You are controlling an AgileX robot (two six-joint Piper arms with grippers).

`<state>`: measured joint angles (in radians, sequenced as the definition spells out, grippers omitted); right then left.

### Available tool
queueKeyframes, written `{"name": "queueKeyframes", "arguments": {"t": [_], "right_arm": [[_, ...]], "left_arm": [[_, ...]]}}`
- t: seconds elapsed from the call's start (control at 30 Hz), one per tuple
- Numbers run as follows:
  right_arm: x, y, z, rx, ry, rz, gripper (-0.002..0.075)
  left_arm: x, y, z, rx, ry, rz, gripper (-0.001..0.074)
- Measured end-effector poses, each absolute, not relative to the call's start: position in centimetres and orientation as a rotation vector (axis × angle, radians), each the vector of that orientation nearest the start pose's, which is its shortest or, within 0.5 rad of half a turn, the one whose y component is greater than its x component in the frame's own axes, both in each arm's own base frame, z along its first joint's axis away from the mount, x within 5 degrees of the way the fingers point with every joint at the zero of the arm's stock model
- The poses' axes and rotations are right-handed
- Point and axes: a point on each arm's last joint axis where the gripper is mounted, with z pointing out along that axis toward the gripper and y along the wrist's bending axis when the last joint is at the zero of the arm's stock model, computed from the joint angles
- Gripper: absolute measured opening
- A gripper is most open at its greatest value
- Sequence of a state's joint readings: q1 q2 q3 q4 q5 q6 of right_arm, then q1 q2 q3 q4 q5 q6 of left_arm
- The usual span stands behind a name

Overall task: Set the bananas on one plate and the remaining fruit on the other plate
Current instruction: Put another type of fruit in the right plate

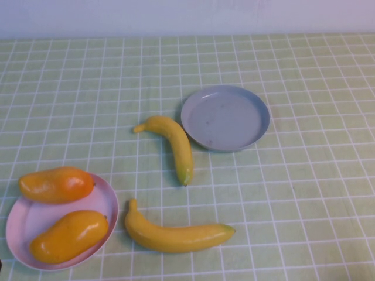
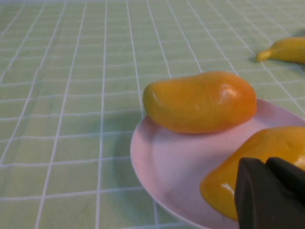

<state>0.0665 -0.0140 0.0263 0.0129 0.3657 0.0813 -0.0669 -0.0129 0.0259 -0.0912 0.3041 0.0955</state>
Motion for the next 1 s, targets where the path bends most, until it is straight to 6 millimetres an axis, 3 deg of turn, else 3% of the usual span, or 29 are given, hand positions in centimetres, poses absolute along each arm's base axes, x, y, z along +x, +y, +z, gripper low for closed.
{"name": "queueKeyframes", "arguments": {"t": [0.1, 1.0], "right_arm": [[5.25, 0.39, 17.22, 0.022, 1.863, 0.115, -0.0016], [5.25, 0.39, 17.22, 0.022, 1.863, 0.115, -0.0016]], "left_arm": [[5.22, -0.63, 17.19, 0.099, 1.864, -0.063, -0.0001], [5.21, -0.63, 17.15, 0.1, 1.868, -0.064, -0.0002]]}}
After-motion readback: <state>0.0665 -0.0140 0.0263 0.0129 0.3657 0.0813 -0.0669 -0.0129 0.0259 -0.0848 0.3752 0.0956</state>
